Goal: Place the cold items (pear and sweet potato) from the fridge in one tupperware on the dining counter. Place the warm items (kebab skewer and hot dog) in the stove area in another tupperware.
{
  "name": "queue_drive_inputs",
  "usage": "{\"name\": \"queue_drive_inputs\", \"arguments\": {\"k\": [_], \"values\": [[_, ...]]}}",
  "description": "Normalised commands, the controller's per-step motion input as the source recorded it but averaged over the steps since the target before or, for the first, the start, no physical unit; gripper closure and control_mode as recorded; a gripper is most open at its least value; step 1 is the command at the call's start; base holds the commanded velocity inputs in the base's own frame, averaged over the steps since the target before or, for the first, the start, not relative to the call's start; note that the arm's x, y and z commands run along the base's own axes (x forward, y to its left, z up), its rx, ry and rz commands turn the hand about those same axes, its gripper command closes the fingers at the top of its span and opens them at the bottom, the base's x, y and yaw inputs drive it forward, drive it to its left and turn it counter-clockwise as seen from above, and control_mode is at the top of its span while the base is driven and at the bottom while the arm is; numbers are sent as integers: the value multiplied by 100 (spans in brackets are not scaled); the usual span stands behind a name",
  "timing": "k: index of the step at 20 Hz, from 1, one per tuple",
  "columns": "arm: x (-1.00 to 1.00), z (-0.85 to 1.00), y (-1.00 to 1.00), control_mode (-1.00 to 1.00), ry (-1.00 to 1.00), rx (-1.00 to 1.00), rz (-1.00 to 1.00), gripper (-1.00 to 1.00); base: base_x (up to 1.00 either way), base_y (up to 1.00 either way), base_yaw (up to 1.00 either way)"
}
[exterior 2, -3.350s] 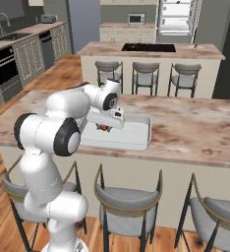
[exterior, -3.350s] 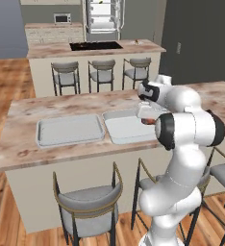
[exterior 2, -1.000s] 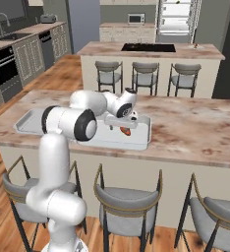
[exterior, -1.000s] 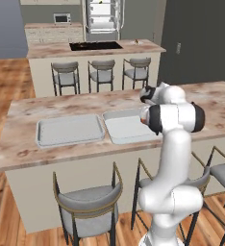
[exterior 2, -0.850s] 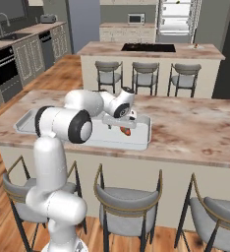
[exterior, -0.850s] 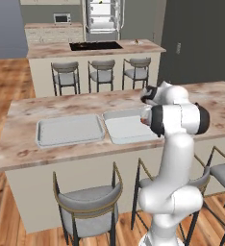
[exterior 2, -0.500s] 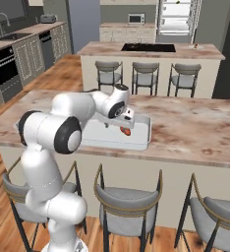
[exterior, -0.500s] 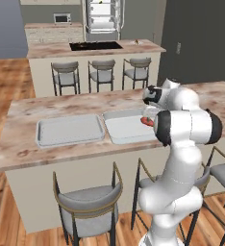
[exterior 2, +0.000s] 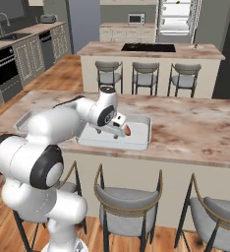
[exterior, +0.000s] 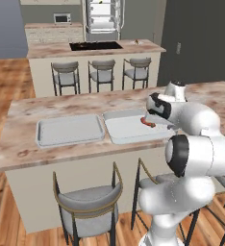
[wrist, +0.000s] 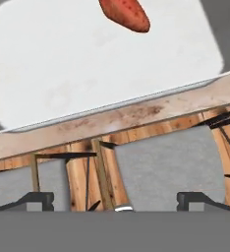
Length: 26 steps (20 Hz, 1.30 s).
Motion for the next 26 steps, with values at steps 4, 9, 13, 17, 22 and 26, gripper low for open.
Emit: {"name": "queue_drive_inputs", "arguments": {"k": [4, 9, 13, 17, 22, 26], "values": [[-91, 33, 26, -100, 0, -8, -9, -100, 0, 0, 0], [-76, 22, 31, -100, 7, -10, -6, -100, 0, 0, 0], [-77, 10, 42, -100, 12, -12, -1, -100, 0, 0, 0], [-75, 17, 38, -100, 18, -9, 0, -100, 0, 0, 0], [-61, 1, 33, -100, 13, -6, 0, -100, 0, 0, 0], [-53, -6, 14, -100, 0, 0, 0, -100, 0, 0, 0]]}}
